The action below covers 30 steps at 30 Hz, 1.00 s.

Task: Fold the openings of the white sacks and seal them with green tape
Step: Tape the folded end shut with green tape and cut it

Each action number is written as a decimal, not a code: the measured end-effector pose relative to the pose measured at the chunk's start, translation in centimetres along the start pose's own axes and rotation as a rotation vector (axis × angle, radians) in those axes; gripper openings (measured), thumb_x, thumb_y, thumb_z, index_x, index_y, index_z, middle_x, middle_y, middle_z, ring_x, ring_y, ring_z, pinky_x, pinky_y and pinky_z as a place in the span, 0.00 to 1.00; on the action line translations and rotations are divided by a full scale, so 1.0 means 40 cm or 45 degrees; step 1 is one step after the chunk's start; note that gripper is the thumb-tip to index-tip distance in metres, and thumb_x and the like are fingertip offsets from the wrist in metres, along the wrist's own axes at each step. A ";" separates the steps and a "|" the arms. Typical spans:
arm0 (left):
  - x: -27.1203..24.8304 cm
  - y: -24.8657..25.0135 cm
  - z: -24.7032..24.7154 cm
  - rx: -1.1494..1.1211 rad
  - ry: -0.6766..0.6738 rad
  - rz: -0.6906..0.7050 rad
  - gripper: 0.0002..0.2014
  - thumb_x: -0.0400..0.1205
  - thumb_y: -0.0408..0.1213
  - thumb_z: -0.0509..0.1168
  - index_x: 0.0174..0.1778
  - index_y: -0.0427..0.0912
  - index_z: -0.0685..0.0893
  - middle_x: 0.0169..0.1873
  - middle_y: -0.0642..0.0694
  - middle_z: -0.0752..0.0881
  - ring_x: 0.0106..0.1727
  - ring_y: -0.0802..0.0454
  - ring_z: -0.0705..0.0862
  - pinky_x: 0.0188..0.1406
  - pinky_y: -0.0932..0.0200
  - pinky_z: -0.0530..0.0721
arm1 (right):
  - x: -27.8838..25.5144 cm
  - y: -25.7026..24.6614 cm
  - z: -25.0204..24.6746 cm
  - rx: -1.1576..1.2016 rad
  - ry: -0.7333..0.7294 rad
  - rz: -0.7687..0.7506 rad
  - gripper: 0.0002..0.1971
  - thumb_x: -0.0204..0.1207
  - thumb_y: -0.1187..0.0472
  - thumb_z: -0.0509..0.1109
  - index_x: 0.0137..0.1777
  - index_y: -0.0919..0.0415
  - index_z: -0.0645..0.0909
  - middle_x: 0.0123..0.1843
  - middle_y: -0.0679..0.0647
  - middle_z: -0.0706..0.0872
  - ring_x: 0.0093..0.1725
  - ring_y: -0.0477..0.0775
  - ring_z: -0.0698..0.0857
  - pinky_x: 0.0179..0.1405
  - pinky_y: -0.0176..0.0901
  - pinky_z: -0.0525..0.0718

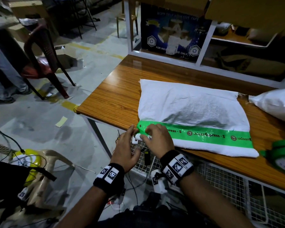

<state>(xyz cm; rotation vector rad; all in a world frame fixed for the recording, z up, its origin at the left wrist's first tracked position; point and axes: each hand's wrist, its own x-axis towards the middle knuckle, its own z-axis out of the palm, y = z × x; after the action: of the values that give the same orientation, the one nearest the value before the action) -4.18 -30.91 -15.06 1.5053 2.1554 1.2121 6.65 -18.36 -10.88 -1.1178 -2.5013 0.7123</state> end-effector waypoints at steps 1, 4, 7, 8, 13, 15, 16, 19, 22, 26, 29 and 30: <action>-0.002 0.000 0.001 0.000 -0.006 0.012 0.43 0.76 0.38 0.66 0.87 0.49 0.53 0.73 0.56 0.73 0.76 0.52 0.72 0.72 0.41 0.77 | 0.006 0.003 0.005 0.000 0.005 -0.003 0.08 0.76 0.51 0.75 0.48 0.55 0.84 0.47 0.53 0.86 0.52 0.57 0.81 0.51 0.53 0.82; -0.002 -0.005 0.000 0.047 -0.057 0.016 0.47 0.76 0.38 0.68 0.87 0.53 0.49 0.76 0.54 0.74 0.76 0.54 0.72 0.73 0.46 0.75 | 0.024 0.017 -0.004 0.058 -0.025 -0.038 0.04 0.76 0.57 0.75 0.46 0.56 0.85 0.44 0.55 0.89 0.47 0.60 0.85 0.47 0.51 0.83; -0.001 -0.016 0.003 0.091 -0.060 0.007 0.49 0.75 0.38 0.70 0.87 0.54 0.46 0.76 0.58 0.74 0.74 0.54 0.72 0.72 0.54 0.71 | 0.053 0.021 -0.041 0.086 -0.121 -0.096 0.04 0.75 0.57 0.76 0.47 0.55 0.87 0.41 0.55 0.91 0.44 0.58 0.88 0.45 0.48 0.84; -0.002 -0.016 0.004 0.093 -0.055 0.005 0.49 0.76 0.38 0.71 0.87 0.53 0.46 0.76 0.61 0.74 0.73 0.54 0.72 0.71 0.57 0.69 | 0.066 0.022 -0.054 0.093 -0.123 -0.129 0.03 0.73 0.58 0.77 0.45 0.54 0.88 0.40 0.54 0.92 0.43 0.57 0.89 0.46 0.49 0.85; -0.006 -0.017 0.010 0.057 -0.036 0.006 0.49 0.75 0.36 0.73 0.87 0.48 0.49 0.75 0.65 0.73 0.71 0.64 0.69 0.72 0.54 0.67 | 0.088 0.036 -0.065 -0.273 -0.044 -0.561 0.01 0.72 0.61 0.76 0.42 0.55 0.87 0.35 0.55 0.85 0.33 0.63 0.85 0.28 0.54 0.83; -0.007 -0.024 0.012 0.036 -0.029 0.017 0.50 0.74 0.36 0.74 0.87 0.47 0.50 0.76 0.65 0.74 0.72 0.61 0.72 0.73 0.49 0.71 | 0.070 0.062 -0.053 -0.375 -0.038 -0.691 0.03 0.73 0.63 0.75 0.41 0.56 0.84 0.35 0.54 0.82 0.31 0.62 0.83 0.22 0.51 0.80; -0.009 -0.027 0.012 0.026 -0.027 0.025 0.50 0.74 0.36 0.74 0.87 0.47 0.50 0.75 0.65 0.74 0.72 0.58 0.73 0.72 0.47 0.72 | 0.059 0.078 -0.048 -0.401 -0.030 -0.732 0.04 0.74 0.64 0.75 0.41 0.56 0.83 0.37 0.54 0.83 0.34 0.61 0.83 0.23 0.50 0.80; -0.008 -0.026 0.010 0.026 0.003 0.048 0.47 0.74 0.36 0.74 0.86 0.49 0.54 0.74 0.58 0.75 0.70 0.53 0.75 0.69 0.44 0.76 | 0.034 0.123 -0.040 -0.424 0.001 -0.813 0.05 0.72 0.66 0.76 0.43 0.55 0.86 0.45 0.51 0.87 0.45 0.57 0.85 0.28 0.48 0.82; 0.005 -0.017 0.003 0.271 -0.004 0.148 0.41 0.75 0.43 0.72 0.85 0.50 0.62 0.80 0.47 0.68 0.75 0.46 0.70 0.70 0.40 0.75 | 0.023 0.130 -0.043 -0.479 -0.035 -0.947 0.06 0.73 0.66 0.71 0.45 0.57 0.88 0.49 0.51 0.88 0.51 0.57 0.82 0.39 0.51 0.84; 0.013 -0.021 0.008 0.709 -0.304 0.319 0.37 0.80 0.55 0.62 0.86 0.52 0.60 0.86 0.53 0.61 0.82 0.46 0.65 0.70 0.38 0.74 | 0.001 0.150 -0.072 -0.626 -0.020 -0.959 0.18 0.72 0.61 0.63 0.58 0.49 0.88 0.62 0.48 0.86 0.58 0.59 0.81 0.49 0.52 0.81; 0.015 -0.028 0.003 0.830 -0.357 0.306 0.36 0.81 0.60 0.58 0.86 0.54 0.60 0.85 0.54 0.62 0.83 0.48 0.65 0.72 0.39 0.71 | -0.033 0.186 -0.086 -0.721 -0.060 -0.901 0.30 0.68 0.65 0.68 0.70 0.43 0.81 0.73 0.47 0.82 0.63 0.60 0.81 0.55 0.53 0.80; 0.017 -0.027 0.001 0.862 -0.352 0.310 0.36 0.82 0.61 0.57 0.86 0.54 0.61 0.85 0.54 0.63 0.83 0.47 0.65 0.73 0.38 0.70 | -0.039 0.201 -0.083 -0.693 -0.097 -0.876 0.34 0.65 0.68 0.71 0.73 0.44 0.80 0.75 0.48 0.81 0.64 0.61 0.81 0.57 0.53 0.82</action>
<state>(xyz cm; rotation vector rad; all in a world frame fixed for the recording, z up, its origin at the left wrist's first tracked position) -5.14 -30.43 -15.72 2.0899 2.3459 0.2717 14.07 -13.90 -12.70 -0.2795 -2.9494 -0.1256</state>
